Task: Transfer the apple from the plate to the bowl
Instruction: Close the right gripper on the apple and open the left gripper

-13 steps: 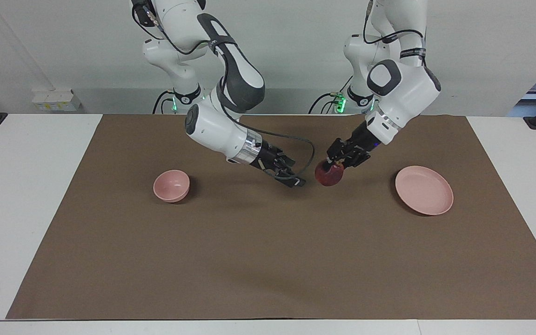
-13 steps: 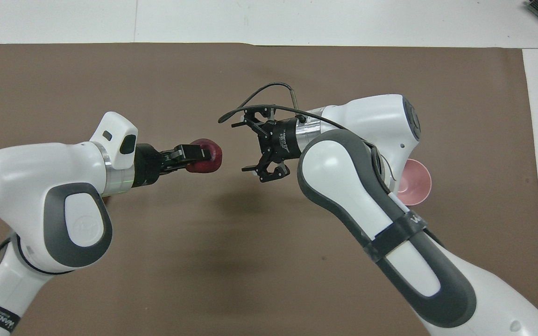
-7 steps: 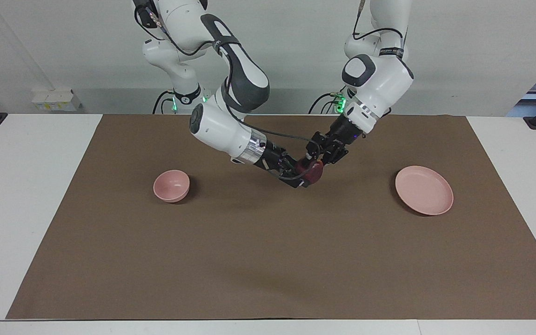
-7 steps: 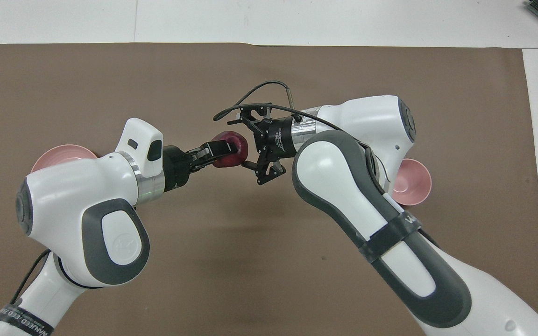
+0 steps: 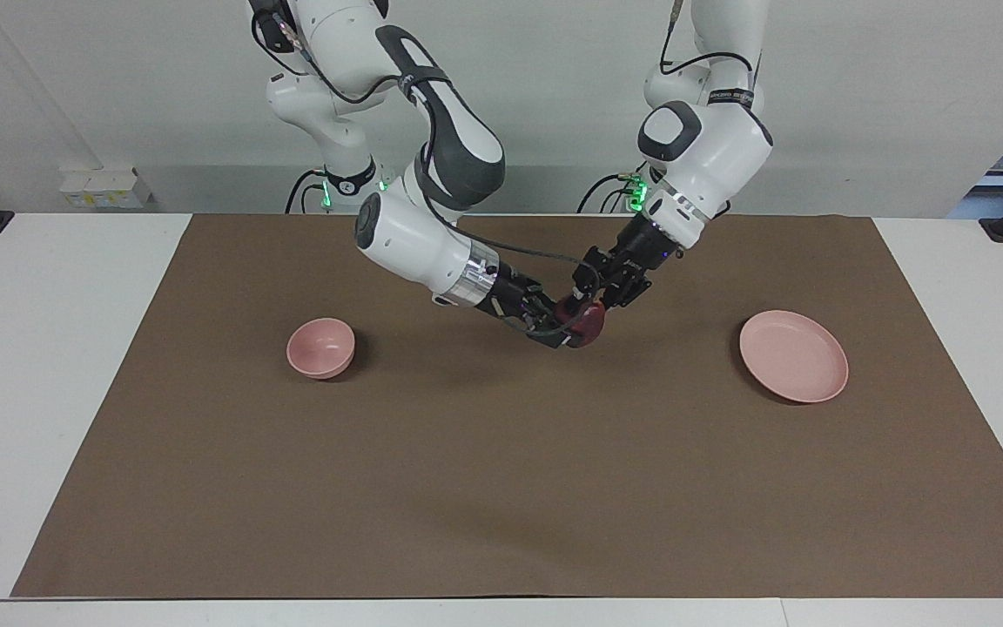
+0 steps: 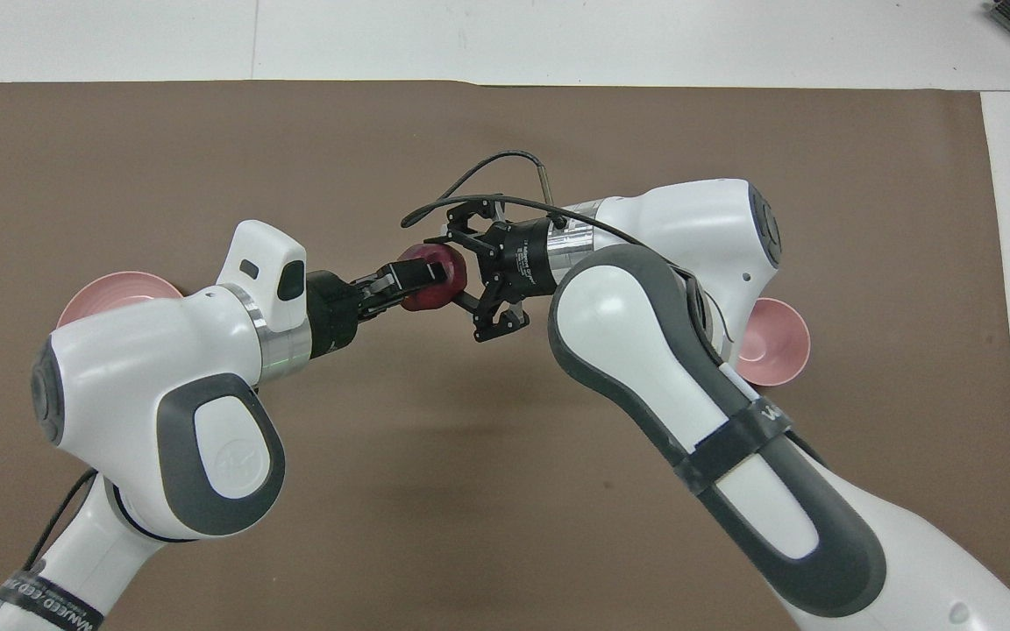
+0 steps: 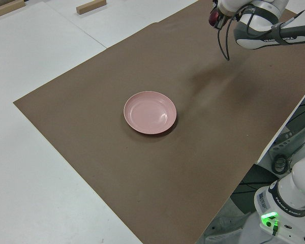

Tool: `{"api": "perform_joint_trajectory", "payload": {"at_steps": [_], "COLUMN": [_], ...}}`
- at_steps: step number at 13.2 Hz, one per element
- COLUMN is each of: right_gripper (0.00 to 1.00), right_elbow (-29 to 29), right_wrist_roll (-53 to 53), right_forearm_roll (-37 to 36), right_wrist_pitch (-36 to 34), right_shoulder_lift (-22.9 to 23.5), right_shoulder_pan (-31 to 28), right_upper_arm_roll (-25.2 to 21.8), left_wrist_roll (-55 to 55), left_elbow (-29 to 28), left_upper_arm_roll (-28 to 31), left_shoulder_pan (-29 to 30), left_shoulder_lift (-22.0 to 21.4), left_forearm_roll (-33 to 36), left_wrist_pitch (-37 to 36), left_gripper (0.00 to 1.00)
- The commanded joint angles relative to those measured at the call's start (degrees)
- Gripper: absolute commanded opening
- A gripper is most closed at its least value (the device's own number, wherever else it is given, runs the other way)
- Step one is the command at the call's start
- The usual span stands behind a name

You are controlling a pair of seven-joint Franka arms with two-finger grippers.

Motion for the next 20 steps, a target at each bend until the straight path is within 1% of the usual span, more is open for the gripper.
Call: {"api": "perform_joint_trajectory", "payload": {"at_steps": [1, 2, 3, 4, 5, 6, 7, 8, 9, 14, 16, 18, 20], "right_gripper": [0.04, 0.04, 0.04, 0.04, 0.04, 0.04, 0.04, 0.04, 0.04, 0.04, 0.04, 0.04, 0.05], "right_elbow": [1.15, 1.15, 1.06, 1.06, 0.98, 0.97, 0.89, 0.89, 0.89, 0.8, 0.36, -0.87, -0.87], "right_wrist_roll": [0.38, 0.29, 0.2, 0.12, 0.03, -0.06, -0.06, -0.06, -0.15, -0.06, -0.15, -0.67, -1.81], "right_forearm_roll": [0.22, 0.22, 0.22, 0.22, 0.22, 0.22, 0.05, -0.04, -0.13, -2.5, -4.77, -7.06, -9.08], "right_wrist_pitch": [1.13, 1.13, 1.13, 1.04, 1.04, 0.95, 0.95, 0.95, 0.87, -0.54, -3.34, -5.8, -8.88], "right_shoulder_lift": [0.95, 0.95, 0.95, 0.95, 0.95, 0.95, 0.95, 0.95, 0.95, 0.25, -0.89, -2.56, -3.53], "right_shoulder_pan": [0.66, 0.66, 0.66, 0.66, 0.66, 0.57, 0.57, 0.57, 0.57, -0.3, -0.83, -3.02, -4.7], "right_upper_arm_roll": [0.53, 0.53, 0.53, 0.53, 0.53, 0.53, 0.53, 0.53, 0.53, 0.36, 0.01, 0.0, -0.08], "left_wrist_roll": [-0.38, -0.46, -0.46, -0.46, -0.55, -0.64, -0.55, -0.64, -0.47, -0.38, -0.29, -0.29, -0.29], "left_elbow": [1.41, 1.41, 1.41, 1.5, 1.76, 1.94, 2.46, 2.9, 3.34, 3.44, 3.44, 3.44, 3.35], "left_upper_arm_roll": [0.38, 0.38, 0.38, 0.46, 0.46, 0.46, 0.46, 0.46, 0.46, 0.64, 0.64, 0.64, 0.73], "left_shoulder_pan": [-2.78, -2.78, -2.78, -2.69, -2.69, -2.69, -2.69, -2.69, -2.69, -2.69, -2.6, -2.6, -2.51], "left_shoulder_lift": [-0.1, -0.1, -0.02, -0.01, 0.07, 0.33, 0.51, 0.95, 1.13, 1.22, 1.22, 1.22, 1.22], "left_forearm_roll": [-1.72, -1.72, -1.72, -1.72, -1.72, -1.72, -1.63, -1.28, -1.28, -1.19, -1.01, -1.01, -1.01], "left_wrist_pitch": [-0.78, -0.87, -0.96, -1.04, -1.13, -1.05, -1.22, -1.13, -1.05, -1.13, -1.05, -1.05, -1.05], "left_gripper": [0.09, 0.21, 0.39, 0.44, 0.6, 0.67, 0.72, 0.97, 1.0, 1.0, 1.0, 1.0, 1.0]}}
